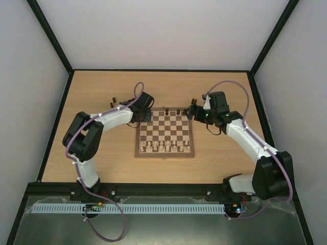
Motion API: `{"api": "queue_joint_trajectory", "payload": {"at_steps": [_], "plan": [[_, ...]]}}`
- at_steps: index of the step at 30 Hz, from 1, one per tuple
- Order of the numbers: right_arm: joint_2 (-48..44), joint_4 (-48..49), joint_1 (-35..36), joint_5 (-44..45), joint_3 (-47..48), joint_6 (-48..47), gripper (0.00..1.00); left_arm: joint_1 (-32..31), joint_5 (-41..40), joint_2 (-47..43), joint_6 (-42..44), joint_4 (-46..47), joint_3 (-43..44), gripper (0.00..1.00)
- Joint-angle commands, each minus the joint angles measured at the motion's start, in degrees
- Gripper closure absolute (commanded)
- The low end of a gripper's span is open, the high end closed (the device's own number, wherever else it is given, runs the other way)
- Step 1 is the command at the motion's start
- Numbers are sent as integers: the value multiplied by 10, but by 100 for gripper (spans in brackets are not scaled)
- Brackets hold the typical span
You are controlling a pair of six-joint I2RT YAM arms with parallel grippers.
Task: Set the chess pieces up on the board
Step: Place the chess piece on the chessboard.
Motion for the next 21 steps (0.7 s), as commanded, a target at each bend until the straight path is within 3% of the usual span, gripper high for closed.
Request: {"api": "queue_joint_trajectory", "payload": {"at_steps": [1, 8, 16, 21], "plan": [[8, 2, 4, -9, -7, 4, 8, -2, -1, 9, 3, 7, -1, 87], [10, 3, 4, -10, -7, 4, 8, -2, -2, 14, 4, 5, 4, 82], [9, 3, 5, -11, -8, 3, 8, -2, -2, 7, 2, 11, 0, 68], [9, 4, 6, -12, -7, 4, 8, -2, -26, -42, -2, -5, -7, 57]]}}
